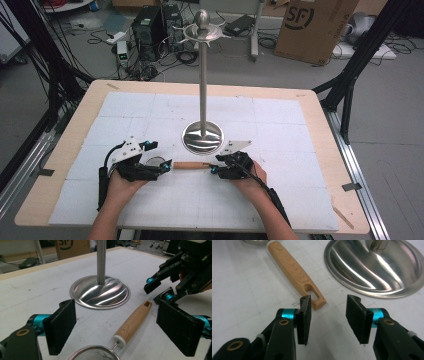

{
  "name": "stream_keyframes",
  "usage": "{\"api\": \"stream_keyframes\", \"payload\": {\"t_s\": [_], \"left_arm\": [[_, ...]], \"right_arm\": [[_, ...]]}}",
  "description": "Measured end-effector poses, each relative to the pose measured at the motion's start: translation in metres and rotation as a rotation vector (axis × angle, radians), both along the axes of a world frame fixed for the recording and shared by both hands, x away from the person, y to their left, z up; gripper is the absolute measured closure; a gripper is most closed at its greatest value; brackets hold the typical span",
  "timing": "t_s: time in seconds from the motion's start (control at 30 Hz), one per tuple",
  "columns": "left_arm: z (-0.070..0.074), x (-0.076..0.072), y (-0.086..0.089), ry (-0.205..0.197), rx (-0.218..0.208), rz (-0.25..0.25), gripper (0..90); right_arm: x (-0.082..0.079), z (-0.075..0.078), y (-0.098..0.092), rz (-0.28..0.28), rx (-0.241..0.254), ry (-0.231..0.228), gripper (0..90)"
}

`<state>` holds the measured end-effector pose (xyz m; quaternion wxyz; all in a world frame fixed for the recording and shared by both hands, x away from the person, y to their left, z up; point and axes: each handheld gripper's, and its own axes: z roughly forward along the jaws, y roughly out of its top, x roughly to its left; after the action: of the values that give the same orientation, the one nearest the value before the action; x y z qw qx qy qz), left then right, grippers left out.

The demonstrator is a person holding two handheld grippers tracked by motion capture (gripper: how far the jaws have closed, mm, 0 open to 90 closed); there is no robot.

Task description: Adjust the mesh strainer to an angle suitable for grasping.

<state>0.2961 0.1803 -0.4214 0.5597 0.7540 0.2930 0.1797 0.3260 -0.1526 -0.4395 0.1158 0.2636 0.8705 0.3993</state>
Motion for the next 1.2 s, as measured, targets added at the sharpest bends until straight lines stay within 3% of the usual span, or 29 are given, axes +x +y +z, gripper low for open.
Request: {"api": "stream_keyframes", "payload": {"t_s": [0.2, 0.5, 0.77, 0.83, 1.2], "left_arm": [[0.0, -0.001, 0.0, 0.007, 0.006, 0.0, 16.8], [0.0, -0.001, -0.001, 0.009, 0.006, 0.001, 16.7], [0.001, 0.0, 0.001, 0.0, -0.006, 0.006, 16.6], [0.001, -0.001, 0.001, 0.0, 0.0, 0.005, 16.6], [0.002, -0.002, 0.0, 0.001, -0.003, -0.017, 16.5]], "right_arm": [[-0.013, 0.02, -0.022, 0.0, 0.059, -0.01, 46.3], [-0.036, 0.044, -0.075, -0.062, 0.164, -0.072, 41.9], [-0.052, 0.048, -0.114, -0.137, 0.228, -0.132, 39.8], [-0.052, 0.049, -0.12, -0.145, 0.225, -0.135, 39.0], [-0.047, 0.048, -0.132, -0.162, 0.255, -0.14, 35.2]]}}
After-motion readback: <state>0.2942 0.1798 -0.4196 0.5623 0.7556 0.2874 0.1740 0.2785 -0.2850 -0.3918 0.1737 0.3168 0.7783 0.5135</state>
